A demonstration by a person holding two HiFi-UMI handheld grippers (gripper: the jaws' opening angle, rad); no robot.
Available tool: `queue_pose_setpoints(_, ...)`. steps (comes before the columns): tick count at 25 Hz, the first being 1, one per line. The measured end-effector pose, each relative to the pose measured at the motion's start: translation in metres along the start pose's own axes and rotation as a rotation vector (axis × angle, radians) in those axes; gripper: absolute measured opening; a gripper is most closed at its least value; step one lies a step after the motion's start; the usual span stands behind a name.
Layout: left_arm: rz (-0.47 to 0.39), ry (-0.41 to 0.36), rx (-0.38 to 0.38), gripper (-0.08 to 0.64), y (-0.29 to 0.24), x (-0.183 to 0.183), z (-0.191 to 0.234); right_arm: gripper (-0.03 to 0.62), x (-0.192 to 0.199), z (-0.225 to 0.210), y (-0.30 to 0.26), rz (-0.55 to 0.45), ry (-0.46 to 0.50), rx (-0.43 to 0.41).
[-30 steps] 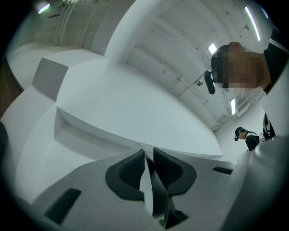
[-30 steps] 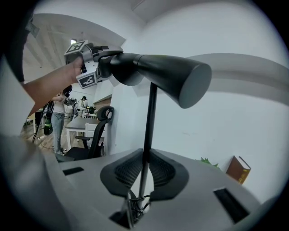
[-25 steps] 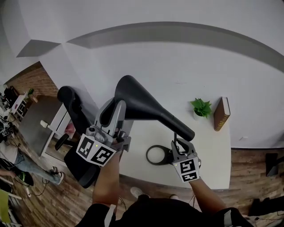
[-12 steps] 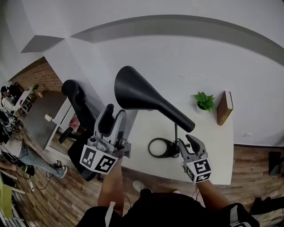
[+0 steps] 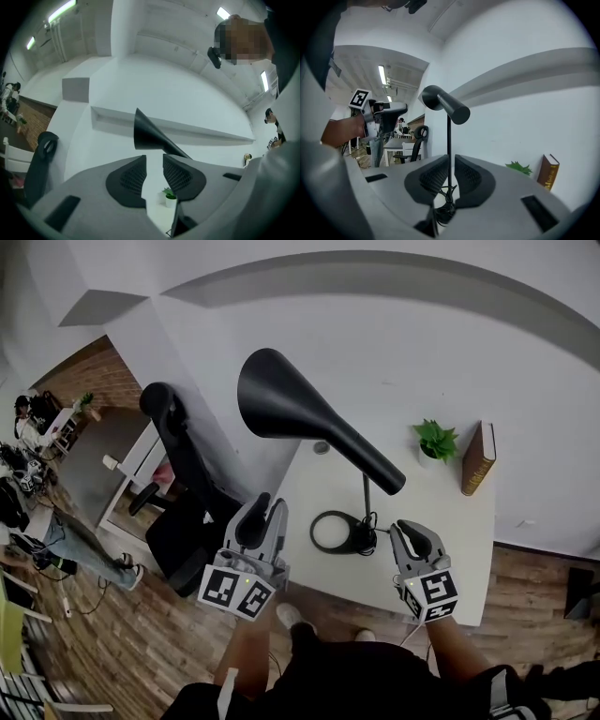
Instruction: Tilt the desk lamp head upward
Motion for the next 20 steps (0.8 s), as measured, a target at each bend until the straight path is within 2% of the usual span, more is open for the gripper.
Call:
queue_pose_setpoints(2, 0.051, 0.004, 0.009, 0.036, 0.006, 0.013, -0.014, 0.017, 0.001, 0.0, 0.006, 0.003, 0.004, -0.006)
queue_pose_setpoints(4, 0.101, -0.004, 0.032, 0.008, 0.011, 0.022, -0.028, 0.006, 0.0, 0.0, 0.013, 0.004, 0.014, -0.006)
queue_pose_setpoints(8, 0.168, -0.055, 0.053, 0.007, 0.02, 0.038, -0.051, 0.0, -0.001, 0.001, 0.023, 0.009, 0.044, -0.004)
queue_pose_setpoints(20, 0.247, -0.04, 0.029, 0.008, 0.038, 0.068, -0.06, 0.0, -0.003, 0.004, 0.028, 0.001, 0.083, -0.006)
Point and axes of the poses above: the fingertips, and each gripper's own axes: y backward along the fingers, z to its left, x out of its underside, the point moved 9 cm from there along y, backward along the fingers, and after that the axes turned 12 degrees about -x, right-handed, at the moved point
